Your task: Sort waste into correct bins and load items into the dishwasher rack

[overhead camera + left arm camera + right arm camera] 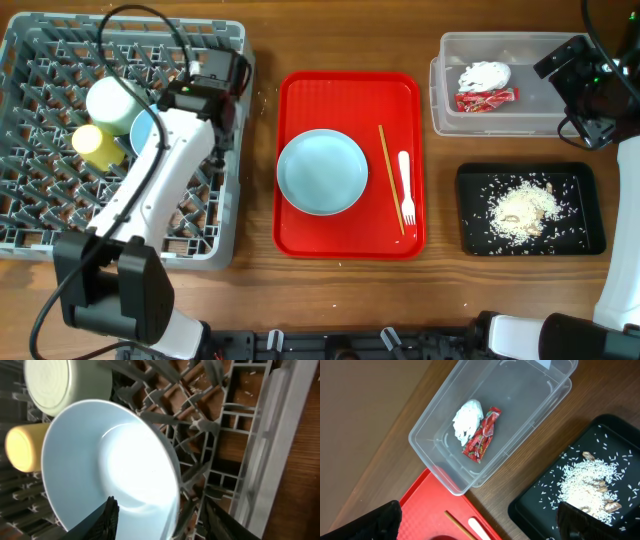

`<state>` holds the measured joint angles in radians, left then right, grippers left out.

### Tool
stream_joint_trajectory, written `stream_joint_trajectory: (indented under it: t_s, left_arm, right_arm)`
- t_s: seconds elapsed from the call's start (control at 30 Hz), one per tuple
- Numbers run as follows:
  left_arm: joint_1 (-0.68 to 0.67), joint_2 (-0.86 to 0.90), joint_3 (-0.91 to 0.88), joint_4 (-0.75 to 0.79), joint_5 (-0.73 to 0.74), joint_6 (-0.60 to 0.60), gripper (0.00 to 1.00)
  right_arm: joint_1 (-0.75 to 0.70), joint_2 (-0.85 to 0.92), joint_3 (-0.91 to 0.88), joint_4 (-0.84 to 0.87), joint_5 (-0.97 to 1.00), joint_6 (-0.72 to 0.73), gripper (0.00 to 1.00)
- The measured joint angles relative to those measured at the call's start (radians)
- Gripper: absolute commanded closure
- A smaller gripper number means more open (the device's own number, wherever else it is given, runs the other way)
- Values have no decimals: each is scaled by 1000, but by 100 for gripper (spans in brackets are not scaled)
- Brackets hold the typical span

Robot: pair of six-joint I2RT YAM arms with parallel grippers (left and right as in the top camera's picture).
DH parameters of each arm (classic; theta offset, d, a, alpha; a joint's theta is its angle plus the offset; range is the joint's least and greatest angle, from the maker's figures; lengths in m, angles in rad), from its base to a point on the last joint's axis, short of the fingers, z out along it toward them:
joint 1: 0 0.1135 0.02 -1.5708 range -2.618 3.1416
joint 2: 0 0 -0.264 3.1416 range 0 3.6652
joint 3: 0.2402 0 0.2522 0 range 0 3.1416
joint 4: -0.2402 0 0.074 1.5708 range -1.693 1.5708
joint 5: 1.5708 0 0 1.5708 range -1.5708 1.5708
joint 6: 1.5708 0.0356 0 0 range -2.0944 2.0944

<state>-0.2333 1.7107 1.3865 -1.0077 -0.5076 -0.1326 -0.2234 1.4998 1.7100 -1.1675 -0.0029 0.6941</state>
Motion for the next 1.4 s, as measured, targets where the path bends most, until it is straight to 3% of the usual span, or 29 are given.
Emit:
stream_joint_trajectory:
  t_s: [0.27,0.43,0.57,0.77,1.1,1.4]
  left_arm:
    - [26,5,0,-19,133,48,44]
    - [26,21,-10,-21,136,49,43]
    - [26,22,-11,-27,136,37,49]
    - [27,22,-11,-51,136,29,43]
    - [27,23,-15,-51,136,25,51]
    - [27,23,-15,-49,135,29,52]
  right_arm:
    - [0,0,0,0,0,0,0]
    - [0,0,0,0,0,0,0]
    - [0,0,0,0,0,0,0]
    - [0,0,0,0,0,0,0]
    - [0,0,0,0,0,0,0]
    - [0,0,0,0,0,0,0]
